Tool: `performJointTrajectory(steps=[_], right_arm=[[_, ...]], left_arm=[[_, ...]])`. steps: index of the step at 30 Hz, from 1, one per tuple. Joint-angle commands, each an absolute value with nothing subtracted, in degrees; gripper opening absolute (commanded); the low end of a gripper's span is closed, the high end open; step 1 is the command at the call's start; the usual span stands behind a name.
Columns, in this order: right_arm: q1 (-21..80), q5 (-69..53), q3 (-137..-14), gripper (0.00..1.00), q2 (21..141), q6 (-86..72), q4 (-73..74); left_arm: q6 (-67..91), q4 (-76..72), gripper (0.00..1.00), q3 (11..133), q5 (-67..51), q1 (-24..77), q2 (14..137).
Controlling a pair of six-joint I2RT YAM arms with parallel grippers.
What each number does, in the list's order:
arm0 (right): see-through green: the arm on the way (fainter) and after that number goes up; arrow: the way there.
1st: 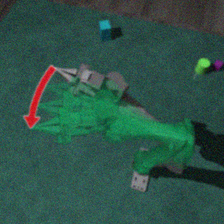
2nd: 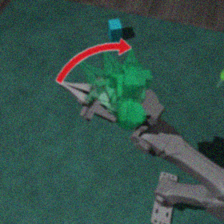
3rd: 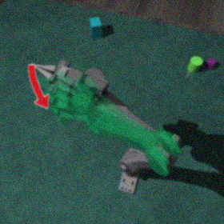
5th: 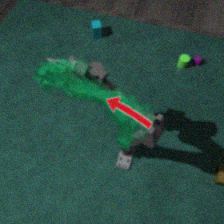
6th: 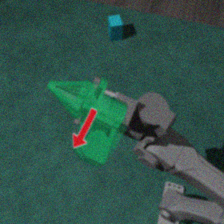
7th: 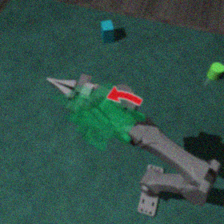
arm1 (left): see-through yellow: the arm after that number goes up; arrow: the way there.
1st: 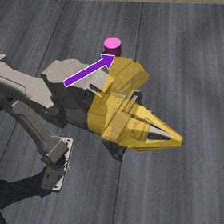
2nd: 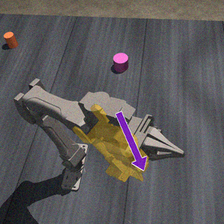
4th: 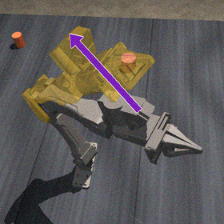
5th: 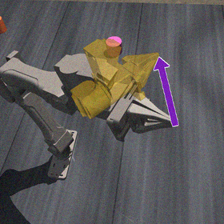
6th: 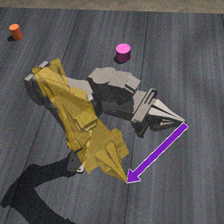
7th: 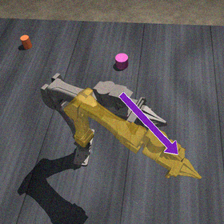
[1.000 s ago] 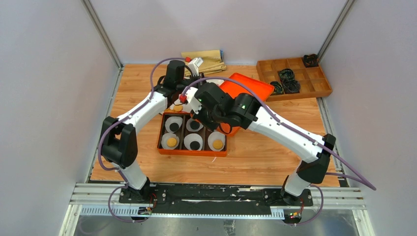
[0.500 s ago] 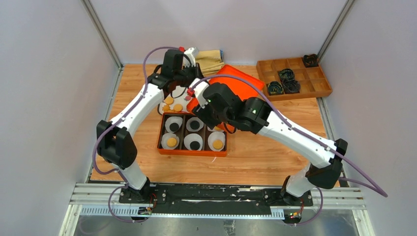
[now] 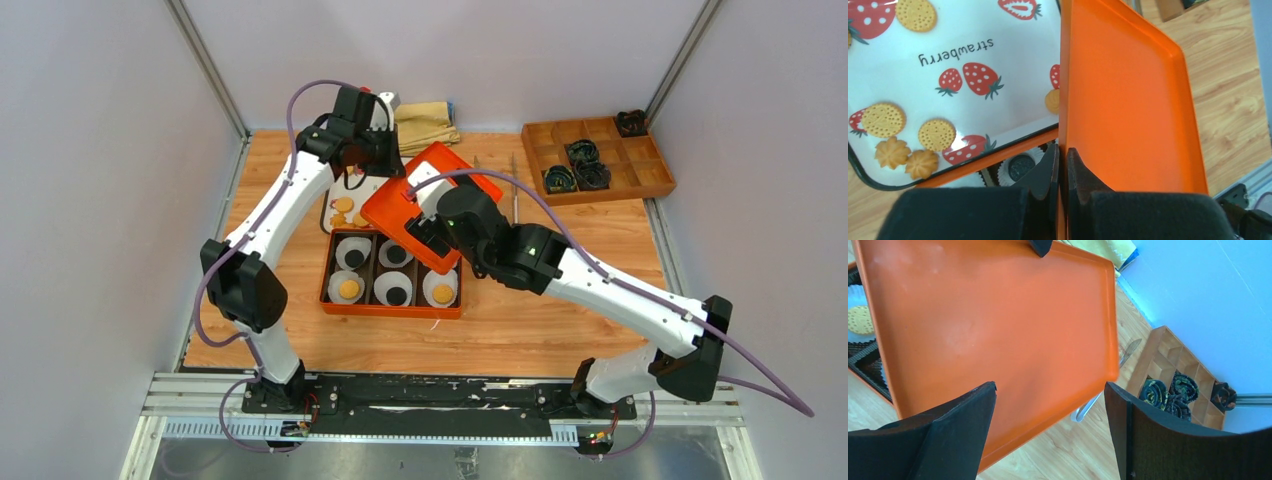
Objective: Pack the cookies
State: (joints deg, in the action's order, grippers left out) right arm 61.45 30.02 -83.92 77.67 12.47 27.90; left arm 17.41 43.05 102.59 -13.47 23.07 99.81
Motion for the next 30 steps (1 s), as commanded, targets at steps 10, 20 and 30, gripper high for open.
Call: performJointTrajectory(steps=[10, 20, 30], right_arm=[[71.84, 36.82, -81.85, 0.83, 76.35, 18.94, 19.64], [73.43, 35.62, -81.58, 0.82, 83.38, 15.37, 22.00], [73.45, 39.51, -83.27, 0.69, 89.17, 15.45, 21.08]], left_arm=[[15.16, 49.04, 0.00, 110.49, -7.53, 23.12, 106.33], [14.93, 50.68, 0.00, 113.79, -7.47, 23.12, 106.64], [14.51, 51.77, 0.00, 114.79, -8.13, 23.12, 105.47]])
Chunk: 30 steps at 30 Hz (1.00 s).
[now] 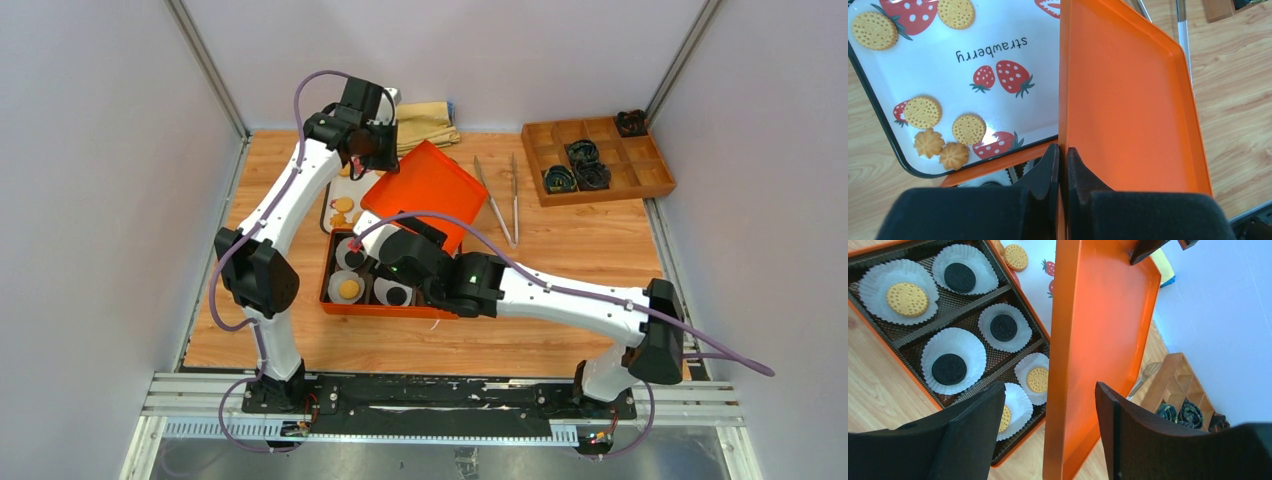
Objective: Pack the cookies
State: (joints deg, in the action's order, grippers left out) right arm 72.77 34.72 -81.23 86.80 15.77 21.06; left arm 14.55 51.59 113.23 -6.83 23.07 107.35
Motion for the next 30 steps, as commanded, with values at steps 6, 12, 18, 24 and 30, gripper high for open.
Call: performJointTrajectory(steps=[6, 12, 18, 24, 30], right_arm=[[72.67, 44.50, -84.93, 0.43, 92.27, 17.26, 20.59], [71.73, 45.59, -84.90, 0.04, 91.95, 16.43, 20.63], [71.10, 45.80, -83.94, 0.00, 89.73, 15.40, 21.55], [68.19, 42.39, -82.43, 0.00, 84.62, 10.79, 23.71], [59.35, 29.93, -81.98, 0.00, 74.10, 1.56, 25.21]], left_arm=[[14.07, 51.77, 0.00, 113.51, -7.56, 23.12, 104.26], [13.65, 51.69, 0.00, 113.91, -7.40, 23.12, 104.10], [13.06, 51.26, 0.48, 118.78, -6.59, 23.16, 105.37], [15.08, 45.48, 0.63, 125.33, -1.40, 23.12, 104.39], [15.52, 36.92, 0.67, 121.14, 4.47, 23.13, 96.26]])
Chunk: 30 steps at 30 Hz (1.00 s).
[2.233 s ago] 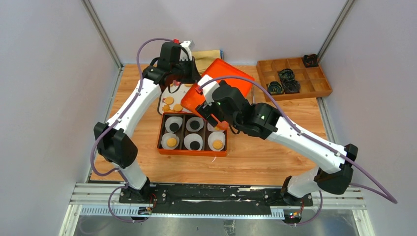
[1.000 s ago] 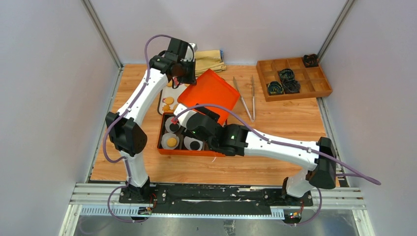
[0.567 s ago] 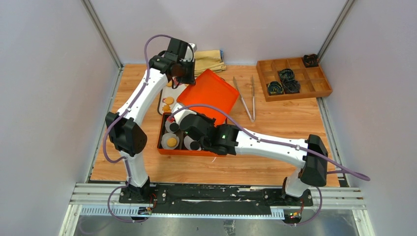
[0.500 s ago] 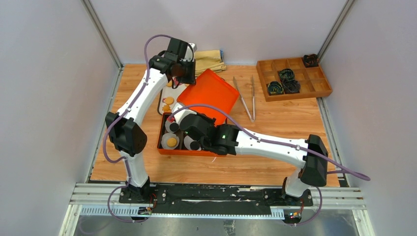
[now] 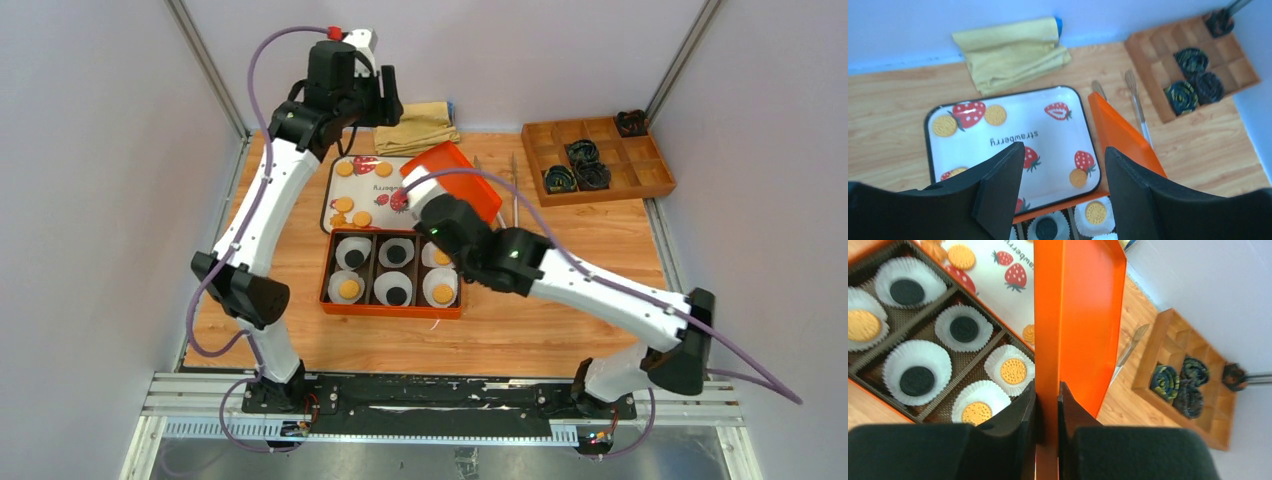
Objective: Pack the cookies
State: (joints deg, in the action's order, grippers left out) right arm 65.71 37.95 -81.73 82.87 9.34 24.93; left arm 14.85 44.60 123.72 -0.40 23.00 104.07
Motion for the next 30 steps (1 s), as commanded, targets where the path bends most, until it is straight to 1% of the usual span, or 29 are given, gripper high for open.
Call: performJointTrajectory(steps=[1, 5, 7, 11, 15, 20, 22, 25, 28, 30], right_arm=[[56.13, 24.47, -81.92, 0.00, 71.79, -1.69, 25.19], [41.68, 2.10, -80.22, 0.00, 64.04, -13.23, 20.74], [36.43, -10.02, -79.22, 0.00, 62.49, -18.08, 17.11], [28.58, -22.44, -75.10, 0.00, 60.92, -31.15, 7.32], [23.23, -32.86, -66.31, 0.00, 60.91, -48.20, -11.54], [18.11, -38.79, -51.12, 0.00, 65.94, -74.47, -44.21], [17.06, -38.83, -44.48, 0.00, 70.10, -84.30, -57.75], [17.15, -38.94, -40.44, 0.00, 78.33, -96.44, -75.68], [18.34, -38.39, -38.39, 0.00, 86.49, -104.33, -89.19], [19.89, -37.99, -36.82, 0.00, 89.54, -105.21, -91.41]], left_arm=[[15.66, 35.20, 0.67, 118.44, 5.30, 23.12, 94.21], [16.38, 28.75, 0.69, 105.70, 8.10, 23.12, 85.54], [16.60, 26.79, 0.69, 100.50, 8.29, 23.12, 82.40], [17.32, 24.69, 0.69, 90.95, 9.55, 23.12, 77.82], [18.55, 21.74, 0.69, 82.70, 10.75, 23.12, 73.25], [20.00, 22.53, 0.68, 77.71, 16.89, 23.12, 68.31], [18.91, 23.62, 0.68, 77.86, 18.02, 23.12, 66.82], [17.90, 26.30, 0.68, 79.08, 18.82, 23.12, 65.93], [17.82, 27.54, 0.68, 78.52, 18.36, 23.12, 65.30], [18.12, 27.45, 0.67, 77.18, 17.95, 23.12, 64.76]])
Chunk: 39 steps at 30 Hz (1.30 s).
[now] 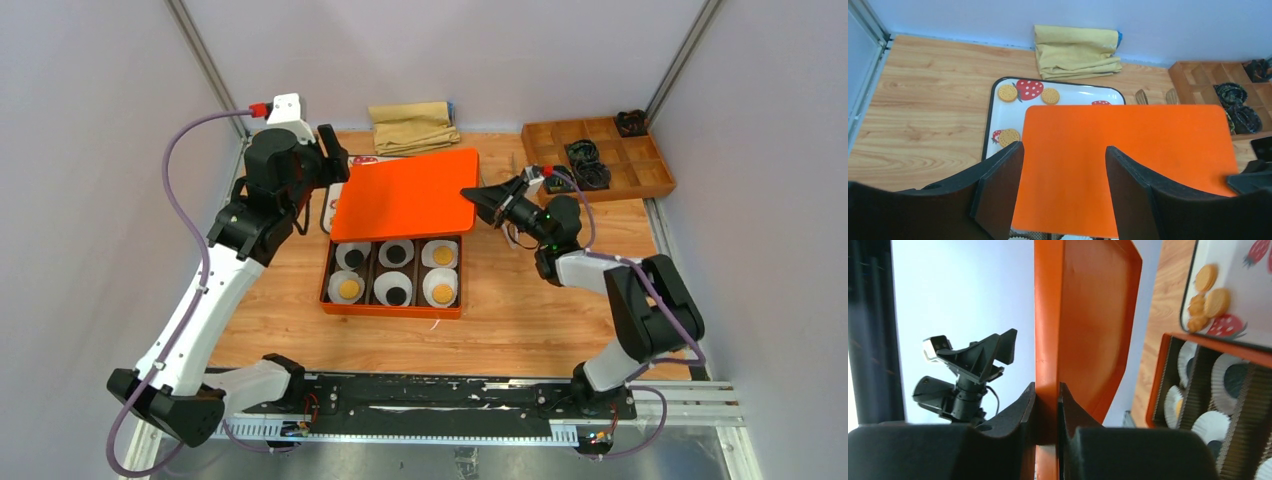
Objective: Pack the cookies
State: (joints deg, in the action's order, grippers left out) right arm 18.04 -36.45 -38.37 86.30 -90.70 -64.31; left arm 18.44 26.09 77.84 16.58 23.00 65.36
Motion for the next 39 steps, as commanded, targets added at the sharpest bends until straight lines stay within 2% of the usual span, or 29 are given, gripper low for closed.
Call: performJointTrajectory(steps=[1, 13, 22, 33, 39], right_arm=[[20.73, -37.93, -36.10, 0.00, 90.05, -104.49, -91.48], [31.23, -36.82, -28.25, 0.00, 92.60, -94.89, -88.76], [33.56, -33.02, -24.49, 0.00, 95.06, -87.64, -88.17], [32.87, -30.17, -27.55, 0.00, 96.22, -81.24, -82.48], [31.43, -28.87, -24.89, 0.00, 96.77, -79.91, -81.63]], left_arm=[[18.25, 27.50, 0.67, 76.37, 17.74, 23.12, 64.26], [21.31, 26.97, 0.62, 63.51, 18.99, 23.12, 60.78], [22.67, 23.50, 0.59, 50.49, 24.06, 23.29, 50.91], [22.73, 22.04, 0.59, 49.19, 22.45, 23.31, 50.71], [22.31, 21.71, 0.59, 49.07, 21.94, 23.29, 51.43]])
